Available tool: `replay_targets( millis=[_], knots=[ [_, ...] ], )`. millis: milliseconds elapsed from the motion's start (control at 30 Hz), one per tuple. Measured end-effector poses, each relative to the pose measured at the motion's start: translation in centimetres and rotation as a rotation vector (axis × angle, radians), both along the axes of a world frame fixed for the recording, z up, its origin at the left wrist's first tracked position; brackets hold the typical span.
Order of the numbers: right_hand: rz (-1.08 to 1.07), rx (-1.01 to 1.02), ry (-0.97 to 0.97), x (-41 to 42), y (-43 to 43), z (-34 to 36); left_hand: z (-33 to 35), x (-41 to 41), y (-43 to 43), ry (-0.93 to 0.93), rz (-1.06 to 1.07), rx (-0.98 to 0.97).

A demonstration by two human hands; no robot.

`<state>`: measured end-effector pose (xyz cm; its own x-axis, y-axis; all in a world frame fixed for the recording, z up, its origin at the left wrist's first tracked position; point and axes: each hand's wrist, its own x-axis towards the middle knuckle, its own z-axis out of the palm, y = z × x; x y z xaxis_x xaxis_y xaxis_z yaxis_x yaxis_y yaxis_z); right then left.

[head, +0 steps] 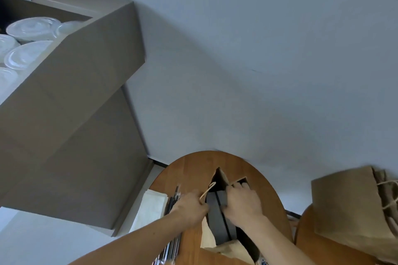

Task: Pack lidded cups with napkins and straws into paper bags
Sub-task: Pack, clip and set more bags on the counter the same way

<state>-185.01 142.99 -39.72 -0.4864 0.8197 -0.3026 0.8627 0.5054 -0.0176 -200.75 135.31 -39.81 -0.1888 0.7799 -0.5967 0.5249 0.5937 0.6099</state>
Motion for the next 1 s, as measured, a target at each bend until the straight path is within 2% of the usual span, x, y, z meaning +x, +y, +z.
replay_targets(
  millis=[100,167,300,367,400,467,633,700,767,833,933,1000],
  knots=[
    [0.002,0.178,0.137,1.9,0.9,2.6,0.5,0.2,0.1,-0.063,0.000,0.005],
    [-0.182,0.132,0.306,3.3,1.3,3.5,0.6,0.6,0.1,-0.125,-0.022,-0.008],
    [-0.753,-0.481,0.596,4.9,1.0,3.9,0.8,1.8,-0.2,-0.223,-0.053,-0.001],
    [-0.936,-0.724,0.681,5.3,0.4,3.8,0.8,2.5,-0.4,-0.248,-0.068,-0.005],
    [-0.958,-0.774,0.675,5.4,0.2,3.8,0.8,2.8,-0.5,-0.250,-0.079,-0.009],
    [-0.937,-0.808,0.659,5.4,0.0,3.6,0.5,3.5,-0.7,-0.249,-0.089,-0.021],
    [-0.865,-0.890,0.761,4.8,-1.1,2.3,0.4,5.5,-1.1,-0.304,-0.077,-0.026],
    [-0.833,-0.868,0.818,4.5,-1.8,1.8,0.3,6.4,-1.1,-0.207,-0.071,-0.026],
    [-0.797,-0.850,0.878,4.4,-2.2,1.6,0.1,7.3,-1.0,-0.032,-0.056,-0.023],
    [-0.693,-0.813,0.872,4.7,-2.3,1.5,0.1,7.9,-0.6,0.109,-0.048,-0.010],
    [-0.375,-0.641,0.648,6.2,-1.8,1.2,0.2,8.0,0.0,0.198,-0.051,-0.003],
    [-0.192,-0.351,0.551,7.5,-1.2,1.1,0.3,7.7,0.7,0.253,-0.094,0.011]
  ],
)
